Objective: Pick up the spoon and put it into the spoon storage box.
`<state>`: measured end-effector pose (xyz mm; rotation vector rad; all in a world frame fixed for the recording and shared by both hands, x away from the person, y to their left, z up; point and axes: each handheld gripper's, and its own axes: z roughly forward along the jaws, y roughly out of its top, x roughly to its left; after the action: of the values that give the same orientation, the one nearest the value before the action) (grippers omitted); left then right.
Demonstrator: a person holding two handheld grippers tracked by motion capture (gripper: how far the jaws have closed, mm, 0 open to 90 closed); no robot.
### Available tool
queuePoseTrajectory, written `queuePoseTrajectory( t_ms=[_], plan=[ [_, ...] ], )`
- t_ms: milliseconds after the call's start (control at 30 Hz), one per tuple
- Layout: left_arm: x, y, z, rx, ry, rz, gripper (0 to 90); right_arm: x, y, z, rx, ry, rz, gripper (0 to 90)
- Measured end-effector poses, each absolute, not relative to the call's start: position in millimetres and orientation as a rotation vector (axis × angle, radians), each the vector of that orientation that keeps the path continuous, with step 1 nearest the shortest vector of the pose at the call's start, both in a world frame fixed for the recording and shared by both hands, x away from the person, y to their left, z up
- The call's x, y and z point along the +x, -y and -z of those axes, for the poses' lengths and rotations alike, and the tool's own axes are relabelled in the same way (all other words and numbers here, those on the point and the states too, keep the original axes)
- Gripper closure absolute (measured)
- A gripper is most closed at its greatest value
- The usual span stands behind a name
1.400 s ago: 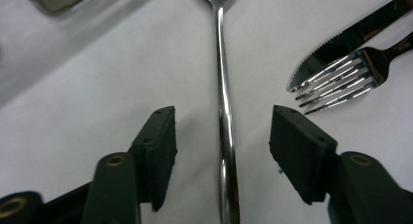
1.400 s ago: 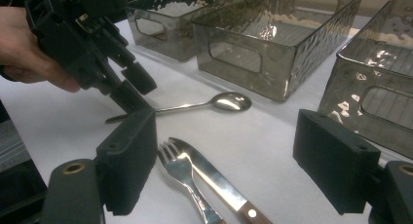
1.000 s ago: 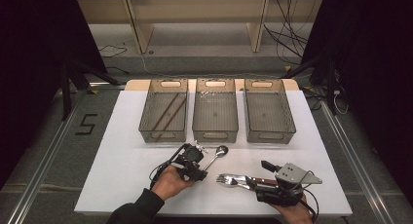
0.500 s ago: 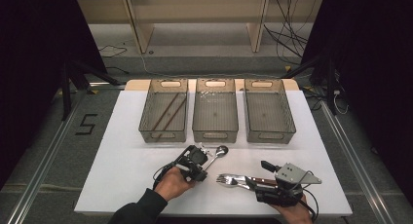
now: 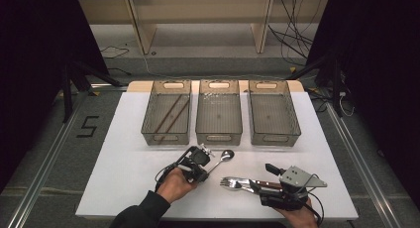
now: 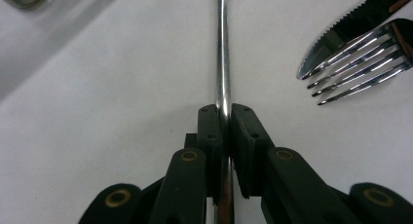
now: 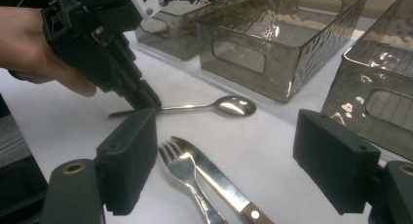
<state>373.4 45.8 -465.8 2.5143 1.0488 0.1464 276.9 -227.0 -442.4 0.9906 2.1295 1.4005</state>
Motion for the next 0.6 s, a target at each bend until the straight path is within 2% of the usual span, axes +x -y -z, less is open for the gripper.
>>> queuePoseTrajectory(
  t_ms=[600],
  plan=[
    [377.2, -51.4, 466.8, 2.493, -1.027, -0.104, 82.5, 276.8, 227.7, 442.1, 0.992, -2.128, -1.403, 24.9]
  ],
)
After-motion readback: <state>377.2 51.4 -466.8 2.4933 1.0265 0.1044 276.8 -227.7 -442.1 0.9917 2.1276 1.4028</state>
